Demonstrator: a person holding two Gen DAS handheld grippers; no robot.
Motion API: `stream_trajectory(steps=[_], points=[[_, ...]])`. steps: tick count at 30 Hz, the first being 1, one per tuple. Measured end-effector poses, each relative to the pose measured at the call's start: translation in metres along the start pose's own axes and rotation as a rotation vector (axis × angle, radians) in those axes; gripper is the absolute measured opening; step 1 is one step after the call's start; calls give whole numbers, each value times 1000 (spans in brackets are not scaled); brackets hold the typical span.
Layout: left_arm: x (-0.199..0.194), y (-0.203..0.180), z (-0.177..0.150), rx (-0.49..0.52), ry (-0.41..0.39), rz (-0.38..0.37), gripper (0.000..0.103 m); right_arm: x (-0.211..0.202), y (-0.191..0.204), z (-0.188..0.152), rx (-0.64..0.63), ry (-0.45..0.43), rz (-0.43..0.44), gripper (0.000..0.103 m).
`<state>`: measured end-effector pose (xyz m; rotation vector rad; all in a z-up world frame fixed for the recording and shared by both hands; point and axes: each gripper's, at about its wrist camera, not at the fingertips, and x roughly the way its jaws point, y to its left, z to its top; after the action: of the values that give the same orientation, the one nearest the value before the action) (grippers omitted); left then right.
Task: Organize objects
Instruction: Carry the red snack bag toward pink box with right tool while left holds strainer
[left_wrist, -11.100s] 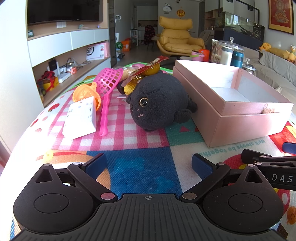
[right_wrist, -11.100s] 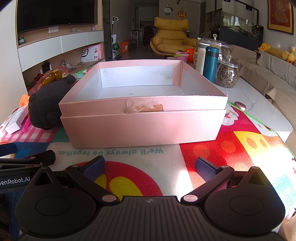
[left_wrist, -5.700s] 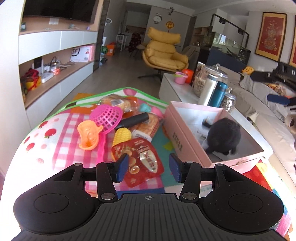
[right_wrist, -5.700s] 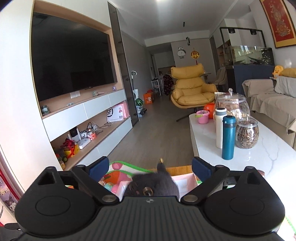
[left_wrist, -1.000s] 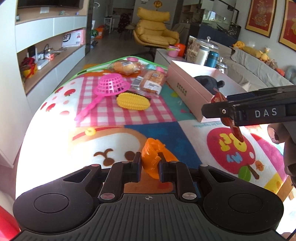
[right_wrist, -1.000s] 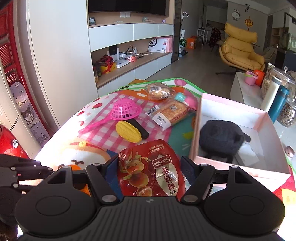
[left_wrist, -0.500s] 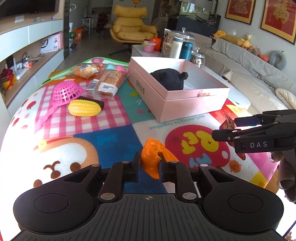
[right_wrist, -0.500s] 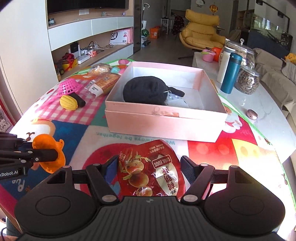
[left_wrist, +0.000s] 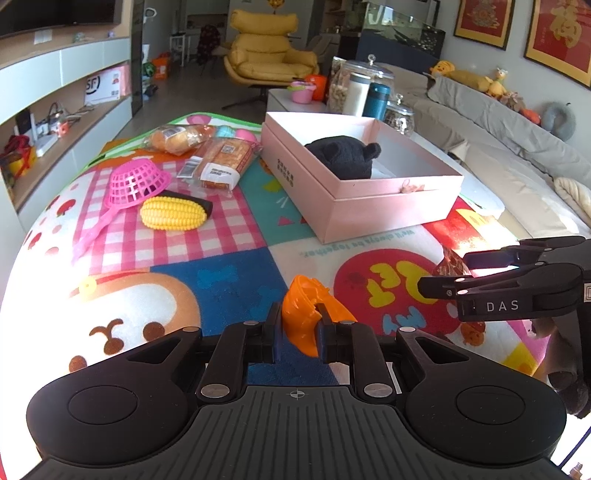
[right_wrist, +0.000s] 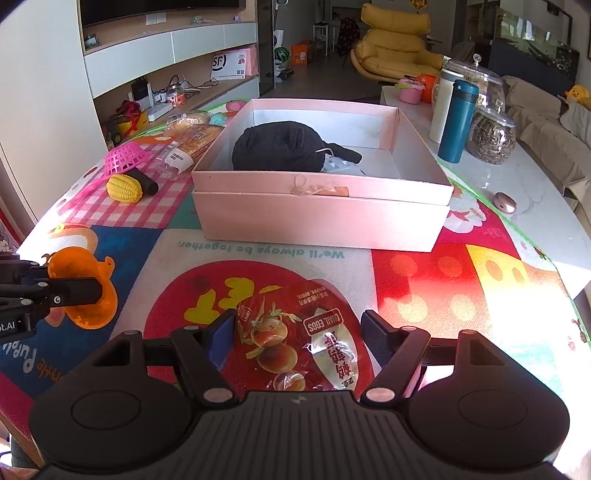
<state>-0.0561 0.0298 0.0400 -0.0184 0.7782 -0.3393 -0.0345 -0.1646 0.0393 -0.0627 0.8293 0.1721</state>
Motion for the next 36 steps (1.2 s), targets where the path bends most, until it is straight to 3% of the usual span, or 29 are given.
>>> stream_trajectory(steps=[14,22,27,29,30,36], points=[[0,-6,0,7,-3,-18,20,-11,-11,-12,-1,-16,3,81],[0,-8,-2,16,3,-20,20,-10,-12,-16,-39,-26,33,98],[-2,-8,-3,18,3,-20,20,-3,-19,-19,-45,8,76,98],[-3,-8,-4,19,1,-21,20,-4,-19,-22,-41,23,100,91],[-3,-8,-4,20,0,-22,20,-6,-17,-24,-57,22,95,81],[-8,-9,-5,25,-11,-28,20,-25,-14,-22,-80,-6,84,78]])
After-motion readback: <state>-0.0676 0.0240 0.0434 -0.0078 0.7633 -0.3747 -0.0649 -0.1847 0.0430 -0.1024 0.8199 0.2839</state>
